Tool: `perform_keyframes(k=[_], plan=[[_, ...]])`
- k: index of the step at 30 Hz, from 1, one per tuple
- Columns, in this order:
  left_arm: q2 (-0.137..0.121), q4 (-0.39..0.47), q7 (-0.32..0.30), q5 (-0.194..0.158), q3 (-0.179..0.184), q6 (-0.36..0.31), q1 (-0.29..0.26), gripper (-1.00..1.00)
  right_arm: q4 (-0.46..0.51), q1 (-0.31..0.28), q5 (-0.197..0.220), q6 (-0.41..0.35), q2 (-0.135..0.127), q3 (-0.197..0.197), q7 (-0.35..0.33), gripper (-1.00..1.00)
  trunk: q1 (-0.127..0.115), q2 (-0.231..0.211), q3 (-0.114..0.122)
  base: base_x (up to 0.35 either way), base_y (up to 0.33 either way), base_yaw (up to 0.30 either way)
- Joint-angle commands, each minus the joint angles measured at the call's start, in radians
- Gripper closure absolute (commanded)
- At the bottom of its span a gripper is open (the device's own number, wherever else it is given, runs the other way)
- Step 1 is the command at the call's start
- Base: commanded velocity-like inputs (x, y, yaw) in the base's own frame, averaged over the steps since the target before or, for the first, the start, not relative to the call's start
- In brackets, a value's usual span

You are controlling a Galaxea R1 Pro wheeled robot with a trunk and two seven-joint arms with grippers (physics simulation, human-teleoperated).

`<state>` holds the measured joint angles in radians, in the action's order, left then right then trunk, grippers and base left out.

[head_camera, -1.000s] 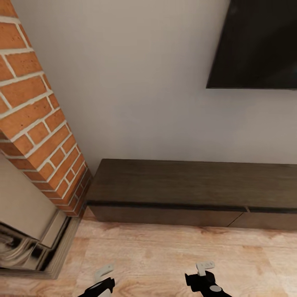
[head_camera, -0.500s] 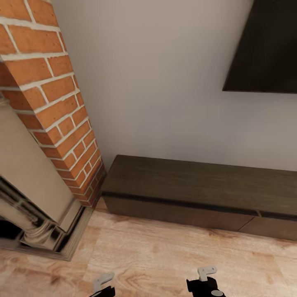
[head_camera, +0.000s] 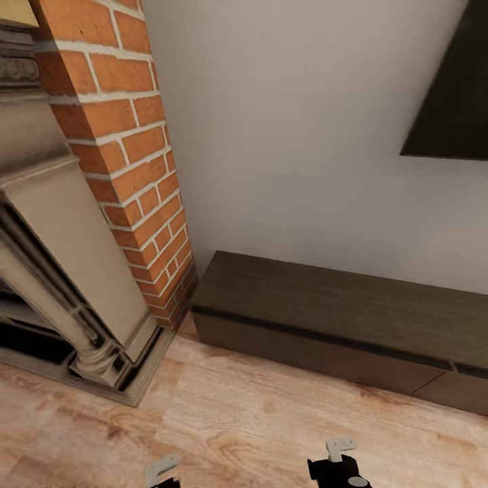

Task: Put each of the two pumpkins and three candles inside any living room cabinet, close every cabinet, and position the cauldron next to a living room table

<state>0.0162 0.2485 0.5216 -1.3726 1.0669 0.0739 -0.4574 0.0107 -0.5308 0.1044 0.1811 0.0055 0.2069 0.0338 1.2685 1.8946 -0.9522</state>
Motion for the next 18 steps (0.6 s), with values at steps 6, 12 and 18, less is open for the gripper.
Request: perform_keyframes(k=[6, 12, 18], plan=[[-0.006, -0.07, 0.0, 0.0, 0.001, 0.001, 0.033, -1.0, -0.03, 0.0, 0.0, 0.0, 0.002, 0.0, 0.0, -1.0, 0.0, 0.0, 0.005, 0.0, 0.0, 0.255], [-0.01, -0.151, -0.001, 0.0, 0.0, 0.008, 0.05, -1.0, -0.051, 0.008, 0.0, 0.0, 0.0, 0.0, 0.003, -1.0, 0.0, 0.0, 0.01, 0.0, 0.0, 0.255], [-0.01, -0.178, 0.0, 0.001, 0.001, 0.007, 0.052, -1.0, -0.052, 0.033, -0.001, 0.0, 0.001, 0.0, 0.006, -1.0, 0.0, 0.0, 0.017, 0.0, 0.0, 0.217]])
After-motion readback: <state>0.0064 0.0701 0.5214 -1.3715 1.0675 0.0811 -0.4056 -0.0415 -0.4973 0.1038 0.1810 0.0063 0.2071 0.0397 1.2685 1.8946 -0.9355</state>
